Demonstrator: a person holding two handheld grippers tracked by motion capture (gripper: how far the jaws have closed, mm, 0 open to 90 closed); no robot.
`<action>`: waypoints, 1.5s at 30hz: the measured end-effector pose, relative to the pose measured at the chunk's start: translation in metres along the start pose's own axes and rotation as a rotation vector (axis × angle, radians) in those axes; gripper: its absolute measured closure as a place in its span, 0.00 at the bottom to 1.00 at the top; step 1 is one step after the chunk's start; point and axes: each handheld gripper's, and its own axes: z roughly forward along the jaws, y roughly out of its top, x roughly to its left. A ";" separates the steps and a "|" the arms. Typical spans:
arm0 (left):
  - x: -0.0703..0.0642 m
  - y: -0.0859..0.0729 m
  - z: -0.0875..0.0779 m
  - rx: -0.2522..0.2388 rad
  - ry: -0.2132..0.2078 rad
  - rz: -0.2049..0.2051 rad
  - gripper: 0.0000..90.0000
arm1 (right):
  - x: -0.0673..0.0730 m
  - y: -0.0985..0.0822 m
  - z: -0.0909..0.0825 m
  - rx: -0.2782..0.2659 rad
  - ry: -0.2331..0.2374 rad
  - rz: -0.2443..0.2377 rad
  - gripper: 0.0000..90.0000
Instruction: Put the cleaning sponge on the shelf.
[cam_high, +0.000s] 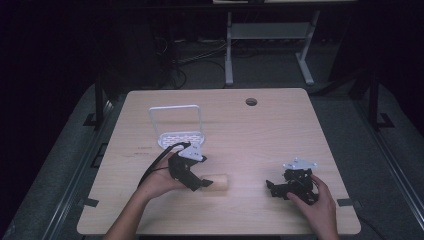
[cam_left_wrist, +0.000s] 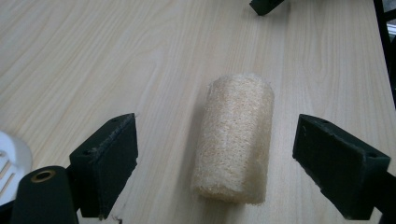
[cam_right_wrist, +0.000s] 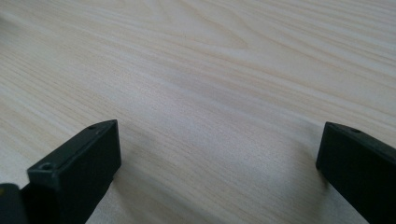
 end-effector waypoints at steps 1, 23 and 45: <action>0.000 0.001 0.001 0.000 -0.004 0.002 0.15 | 0.000 0.000 0.000 0.000 0.000 0.000 0.00; -0.010 0.008 0.032 0.080 -0.035 0.050 0.15 | 0.000 0.000 0.000 0.000 0.000 0.000 0.00; -0.010 -0.003 0.054 0.132 -0.055 0.045 0.16 | 0.000 0.000 0.000 0.000 0.000 0.000 0.00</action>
